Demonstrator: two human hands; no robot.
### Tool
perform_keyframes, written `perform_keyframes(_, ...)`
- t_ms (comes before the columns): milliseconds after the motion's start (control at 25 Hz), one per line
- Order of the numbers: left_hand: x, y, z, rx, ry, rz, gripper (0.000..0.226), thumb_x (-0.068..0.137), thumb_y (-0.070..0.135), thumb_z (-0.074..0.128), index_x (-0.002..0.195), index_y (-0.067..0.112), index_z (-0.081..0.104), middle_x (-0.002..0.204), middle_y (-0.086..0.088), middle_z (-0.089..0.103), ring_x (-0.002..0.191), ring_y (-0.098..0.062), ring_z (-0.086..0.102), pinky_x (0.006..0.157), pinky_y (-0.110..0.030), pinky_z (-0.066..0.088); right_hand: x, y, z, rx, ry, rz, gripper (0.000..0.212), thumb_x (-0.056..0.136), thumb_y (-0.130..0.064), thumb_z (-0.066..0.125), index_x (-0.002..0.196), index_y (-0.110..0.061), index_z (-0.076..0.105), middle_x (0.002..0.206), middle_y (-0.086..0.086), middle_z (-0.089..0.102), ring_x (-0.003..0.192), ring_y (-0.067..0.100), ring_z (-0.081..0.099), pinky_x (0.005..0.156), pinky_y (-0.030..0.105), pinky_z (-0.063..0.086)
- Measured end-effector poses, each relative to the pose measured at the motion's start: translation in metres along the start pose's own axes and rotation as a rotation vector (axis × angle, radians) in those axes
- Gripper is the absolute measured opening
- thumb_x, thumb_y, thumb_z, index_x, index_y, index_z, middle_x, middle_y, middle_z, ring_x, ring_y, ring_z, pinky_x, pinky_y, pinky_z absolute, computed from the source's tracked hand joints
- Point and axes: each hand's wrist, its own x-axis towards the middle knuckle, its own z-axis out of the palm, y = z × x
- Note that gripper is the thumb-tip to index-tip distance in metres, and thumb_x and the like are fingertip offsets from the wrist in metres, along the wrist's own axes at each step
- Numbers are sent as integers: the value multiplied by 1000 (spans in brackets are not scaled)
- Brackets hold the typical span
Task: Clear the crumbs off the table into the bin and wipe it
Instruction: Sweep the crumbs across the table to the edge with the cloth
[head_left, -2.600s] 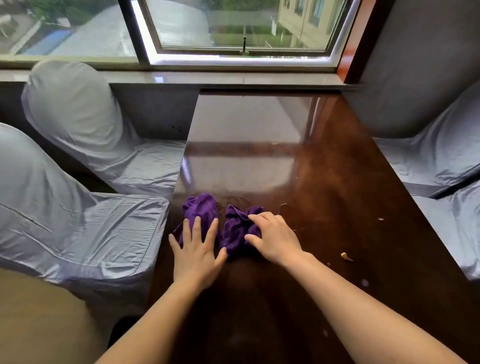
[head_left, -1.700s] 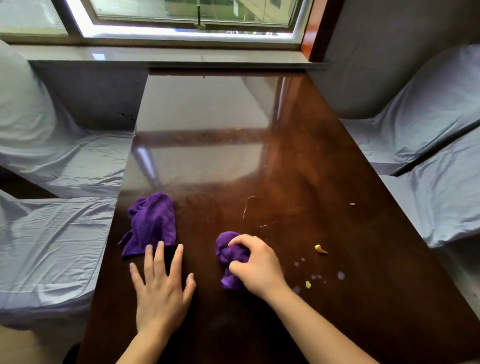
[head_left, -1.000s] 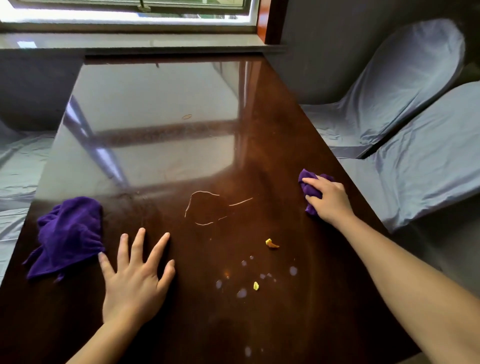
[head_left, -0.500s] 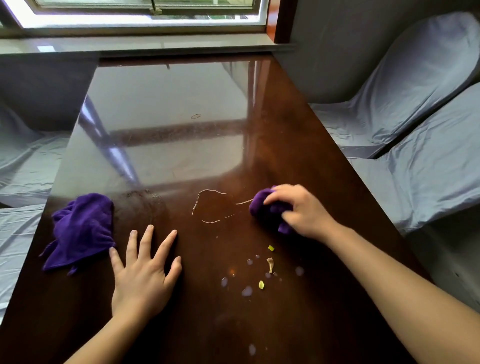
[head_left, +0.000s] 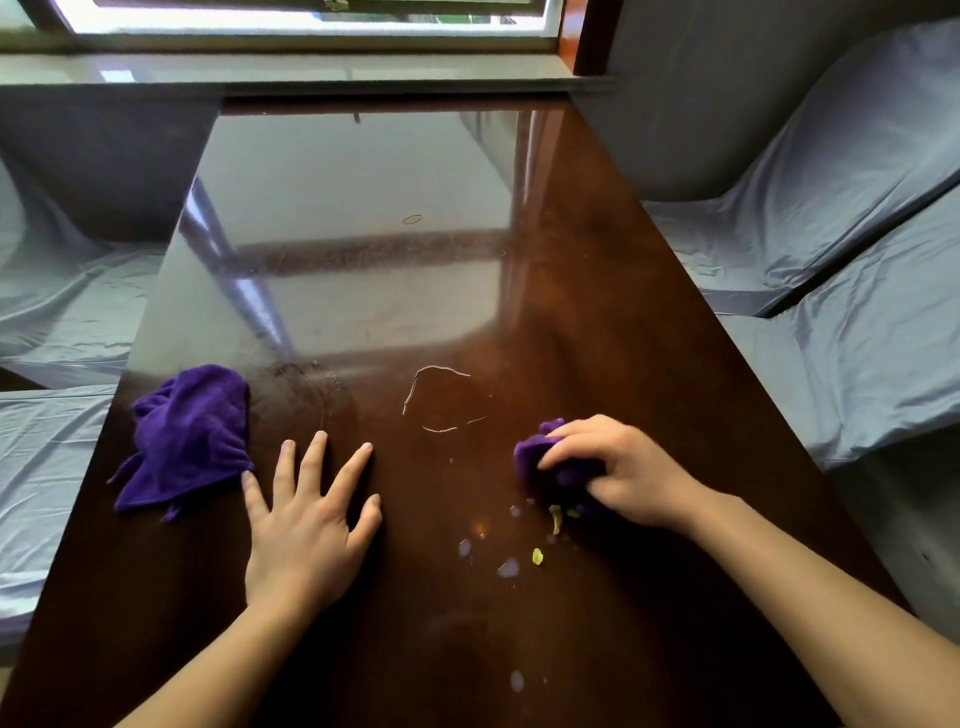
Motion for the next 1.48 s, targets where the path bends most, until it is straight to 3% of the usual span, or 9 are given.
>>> perform_keyframes(120,0,0,0,9,0,1,62,87,69,16,147,53,8,162,-6,19,149,-30,2,115,-63,3,-8,22,-23,176,234,202,57,71,15,61,110,-25,72,123,-4,66,121,12,57,108,36,43)
perform_keyframes(280,0,1,0,6,5,3,62,87,68,16,147,52,8,162,-6,18,149,-30,1,115,-63,3,-8,31,-13,-154,229,336,63,76,8,64,129,-26,64,137,3,60,123,28,51,108,37,39)
perform_keyframes(560,-1,0,-1,12,-4,-1,62,87,68,14,147,52,6,162,-5,16,149,-30,0,115,-63,3,-22,-40,51,-48,-16,31,68,66,-3,60,126,-33,64,135,-8,61,112,19,49,102,28,40)
perform_keyframes(720,0,0,-1,2,1,2,62,87,68,16,146,51,9,162,-6,18,149,-30,2,115,-63,3,4,-44,26,119,172,78,60,69,4,65,120,-28,68,116,-9,67,109,9,56,95,16,39)
perform_keyframes(960,1,0,-1,2,3,1,62,87,68,17,146,51,10,161,-5,18,149,-30,2,115,-64,4,36,-57,48,-170,-47,34,64,72,5,58,125,-29,67,133,-2,63,117,28,52,101,41,43)
perform_keyframes(1160,1,0,0,-5,2,1,62,86,68,18,146,51,12,161,-6,19,149,-31,3,115,-64,4,-15,-72,53,-71,-179,-166,63,70,5,56,120,-31,69,130,-9,63,113,13,45,103,32,40)
perform_keyframes(1320,1,0,0,-14,0,1,62,87,67,19,146,51,12,161,-6,18,149,-31,2,114,-64,3,-51,-37,-4,249,201,107,64,75,2,62,118,-44,66,121,-30,62,118,1,53,106,19,39)
perform_keyframes(1440,0,0,-1,-8,-2,2,62,87,67,18,146,50,13,161,-6,18,149,-31,2,114,-64,2,-74,8,-23,252,293,392,55,85,2,65,123,-38,66,129,-9,64,123,14,55,112,39,40)
perform_keyframes(1480,0,1,-1,-10,-2,3,62,87,67,18,146,50,14,161,-7,18,149,-31,2,114,-64,2,-79,15,-16,186,299,470,56,84,4,66,125,-33,65,131,0,64,123,19,54,112,38,38)
